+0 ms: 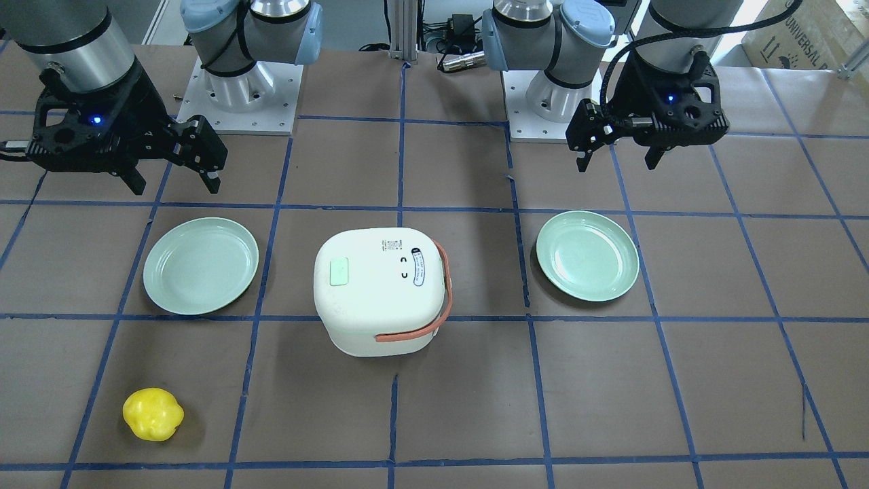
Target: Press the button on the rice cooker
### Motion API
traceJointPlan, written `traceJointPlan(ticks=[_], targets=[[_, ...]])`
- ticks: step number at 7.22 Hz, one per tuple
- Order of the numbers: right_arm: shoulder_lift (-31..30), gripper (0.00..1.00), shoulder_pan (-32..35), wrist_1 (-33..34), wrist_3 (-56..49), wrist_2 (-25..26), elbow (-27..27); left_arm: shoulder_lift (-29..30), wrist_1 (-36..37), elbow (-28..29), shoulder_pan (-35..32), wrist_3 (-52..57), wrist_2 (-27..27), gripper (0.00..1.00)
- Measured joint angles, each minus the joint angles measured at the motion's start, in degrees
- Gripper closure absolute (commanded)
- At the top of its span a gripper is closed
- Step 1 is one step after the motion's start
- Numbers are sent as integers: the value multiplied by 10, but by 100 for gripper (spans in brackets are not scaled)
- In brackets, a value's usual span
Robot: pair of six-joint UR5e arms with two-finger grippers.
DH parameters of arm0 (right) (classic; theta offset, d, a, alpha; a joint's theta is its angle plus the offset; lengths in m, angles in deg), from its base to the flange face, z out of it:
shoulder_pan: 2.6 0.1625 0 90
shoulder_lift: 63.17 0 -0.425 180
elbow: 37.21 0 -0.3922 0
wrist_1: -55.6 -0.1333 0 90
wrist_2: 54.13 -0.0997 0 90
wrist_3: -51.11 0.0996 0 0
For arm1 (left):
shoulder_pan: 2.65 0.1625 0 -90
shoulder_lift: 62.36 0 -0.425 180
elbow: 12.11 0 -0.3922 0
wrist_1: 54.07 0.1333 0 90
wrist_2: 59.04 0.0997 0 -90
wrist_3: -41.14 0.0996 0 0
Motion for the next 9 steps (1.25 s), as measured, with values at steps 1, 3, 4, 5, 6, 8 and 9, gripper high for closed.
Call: traceJointPlan(ticks=[1,3,4,5,6,8,9], targets=[[0,2,0,1,0,0,0,0,0,0,0,0,0,0],[1,62,0,3,-1,-1,0,0,0,0,0,0,0,0],[1,93,0,6,-5,-1,0,0,0,0,0,0,0,0],[2,95,0,11,-16,-3,0,0,0,0,0,0,0,0],[4,97,0,19,-27,-6,0,0,0,0,0,0,0,0],[7,97,5,31,-29,-8,2,0,0,0,0,0,0,0],[9,97,18,41,-22,-7,2,0,0,0,0,0,0,0]])
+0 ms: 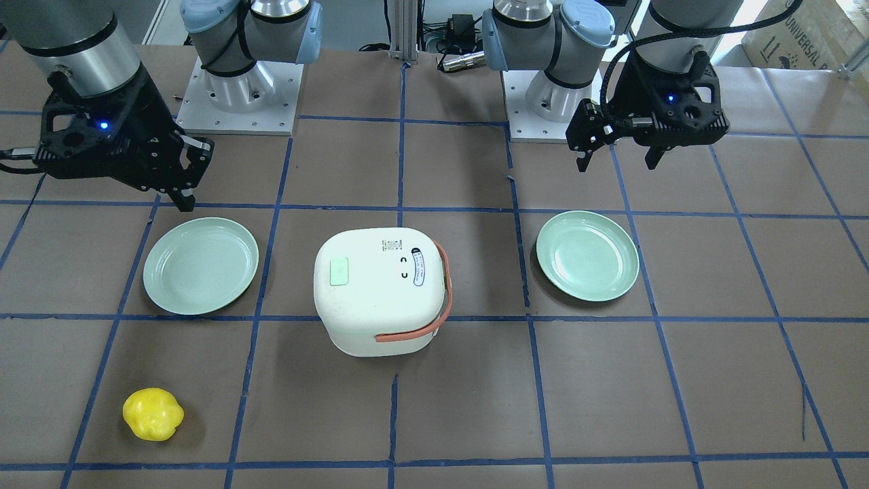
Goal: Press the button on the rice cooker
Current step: 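Move the right gripper over the rice cooker's lid button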
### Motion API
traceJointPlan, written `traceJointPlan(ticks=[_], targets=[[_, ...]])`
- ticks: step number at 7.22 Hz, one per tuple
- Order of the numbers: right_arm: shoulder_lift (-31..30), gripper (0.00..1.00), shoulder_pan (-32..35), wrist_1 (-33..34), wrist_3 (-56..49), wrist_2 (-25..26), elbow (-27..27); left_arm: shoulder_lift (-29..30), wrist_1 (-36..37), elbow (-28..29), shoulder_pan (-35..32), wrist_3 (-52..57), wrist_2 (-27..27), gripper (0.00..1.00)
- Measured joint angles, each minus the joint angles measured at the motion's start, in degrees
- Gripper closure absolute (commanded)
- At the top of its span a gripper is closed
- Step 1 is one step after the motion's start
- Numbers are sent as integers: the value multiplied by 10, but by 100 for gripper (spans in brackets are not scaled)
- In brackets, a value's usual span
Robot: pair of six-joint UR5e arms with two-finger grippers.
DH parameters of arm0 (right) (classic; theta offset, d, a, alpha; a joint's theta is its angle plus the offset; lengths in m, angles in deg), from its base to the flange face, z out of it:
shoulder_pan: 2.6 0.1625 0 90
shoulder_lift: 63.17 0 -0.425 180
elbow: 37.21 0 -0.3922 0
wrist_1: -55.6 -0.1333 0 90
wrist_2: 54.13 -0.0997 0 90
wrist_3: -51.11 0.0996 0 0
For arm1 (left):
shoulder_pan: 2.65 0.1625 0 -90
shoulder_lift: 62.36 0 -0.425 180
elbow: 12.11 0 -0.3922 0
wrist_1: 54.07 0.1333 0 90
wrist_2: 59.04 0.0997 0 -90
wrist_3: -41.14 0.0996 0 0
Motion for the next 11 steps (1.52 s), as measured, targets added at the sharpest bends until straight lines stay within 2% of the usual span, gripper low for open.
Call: traceJointPlan(ticks=[5,11], targets=[[51,95,116,91,93,8,2,0,0,0,0,0,0,0],[109,95,156,127,99,35,-5,0,0,0,0,0,0,0]])
